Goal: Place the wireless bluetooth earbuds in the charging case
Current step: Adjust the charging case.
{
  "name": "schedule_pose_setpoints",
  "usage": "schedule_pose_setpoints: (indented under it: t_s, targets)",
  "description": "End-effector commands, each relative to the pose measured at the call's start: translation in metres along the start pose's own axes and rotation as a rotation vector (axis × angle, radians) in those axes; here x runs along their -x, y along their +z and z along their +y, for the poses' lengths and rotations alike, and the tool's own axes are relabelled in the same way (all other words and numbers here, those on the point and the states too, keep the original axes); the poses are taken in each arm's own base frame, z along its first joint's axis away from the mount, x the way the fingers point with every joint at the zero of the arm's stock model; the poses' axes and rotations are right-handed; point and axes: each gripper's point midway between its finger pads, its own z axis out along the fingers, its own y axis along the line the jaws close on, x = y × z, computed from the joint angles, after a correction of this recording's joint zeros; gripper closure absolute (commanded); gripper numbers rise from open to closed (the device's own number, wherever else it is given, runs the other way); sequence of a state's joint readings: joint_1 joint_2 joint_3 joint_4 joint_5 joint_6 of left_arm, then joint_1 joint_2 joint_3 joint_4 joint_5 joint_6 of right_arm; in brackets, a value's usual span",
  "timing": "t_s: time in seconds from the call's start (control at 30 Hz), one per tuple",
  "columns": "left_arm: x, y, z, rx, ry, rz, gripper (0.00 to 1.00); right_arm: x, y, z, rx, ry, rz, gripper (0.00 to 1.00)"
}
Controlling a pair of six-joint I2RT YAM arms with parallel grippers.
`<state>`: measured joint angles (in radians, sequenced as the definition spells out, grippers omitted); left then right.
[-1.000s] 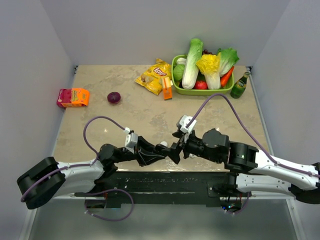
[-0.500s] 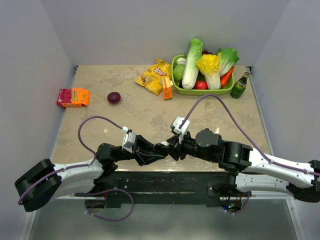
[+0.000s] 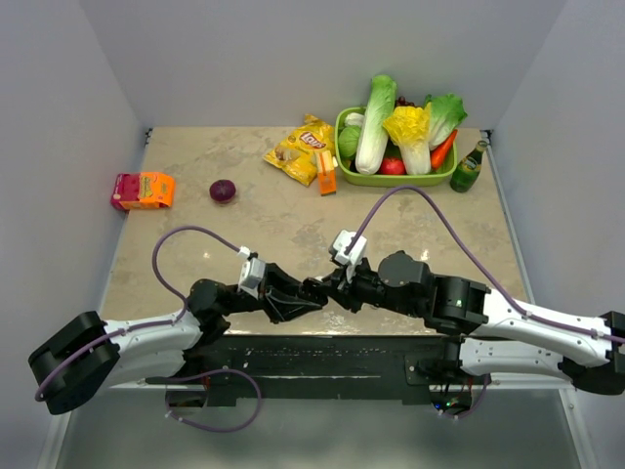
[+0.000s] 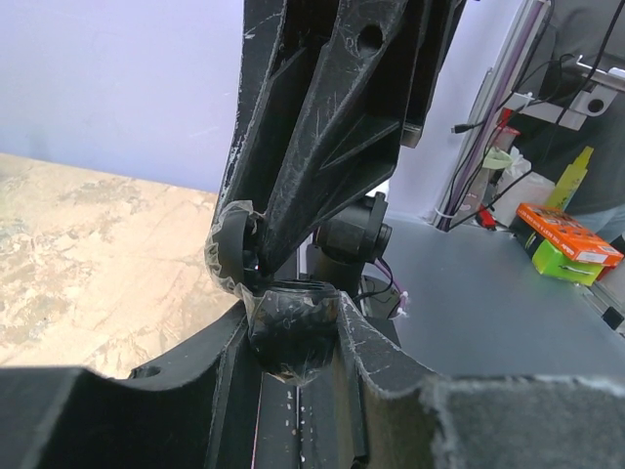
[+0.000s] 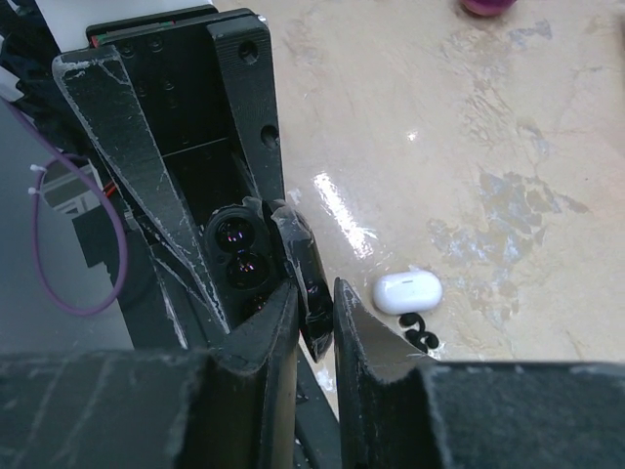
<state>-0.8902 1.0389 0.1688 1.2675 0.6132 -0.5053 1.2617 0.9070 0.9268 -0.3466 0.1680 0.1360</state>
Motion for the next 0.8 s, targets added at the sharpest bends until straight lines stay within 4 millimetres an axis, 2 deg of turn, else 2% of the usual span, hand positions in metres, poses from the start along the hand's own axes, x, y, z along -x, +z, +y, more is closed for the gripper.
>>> schedule_pose_setpoints:
  t_s: [0.0,0.07,0.17,0.37,0.6,0.63,0.67,0.77]
  targets:
    - [0.062,0.012,-0.022,-0.105,0.187,-0.200,0.73,0.021,0.000,-0.002,-0.013,-0.029,-0.033,1.00]
    - [0.059,0.013,-0.018,-0.093,0.172,-0.184,0.61,0.021,0.000,-0.002,-0.013,-0.044,-0.021,1.00]
    - [0.056,0.015,-0.015,-0.080,0.165,-0.162,0.52,0.021,-0.002,-0.003,-0.016,-0.070,-0.006,1.00]
    - [0.050,0.018,-0.007,-0.049,0.173,-0.111,0.44,0.020,-0.004,-0.006,-0.019,-0.109,0.020,1.00]
    - [0.045,0.021,0.001,-0.014,0.152,-0.057,0.39,0.021,-0.007,-0.013,-0.053,-0.138,0.028,1.00]
    - [0.043,0.023,0.008,0.017,0.131,-0.037,0.35,0.022,-0.009,-0.016,-0.077,-0.141,0.026,1.00]
    - [0.041,0.024,0.011,0.030,0.118,-0.022,0.24,0.024,-0.010,-0.018,-0.088,-0.174,0.021,1.00]
    - [0.032,0.029,0.024,0.085,0.071,0.036,0.21,0.032,-0.018,-0.024,-0.142,-0.210,-0.004,1.00]
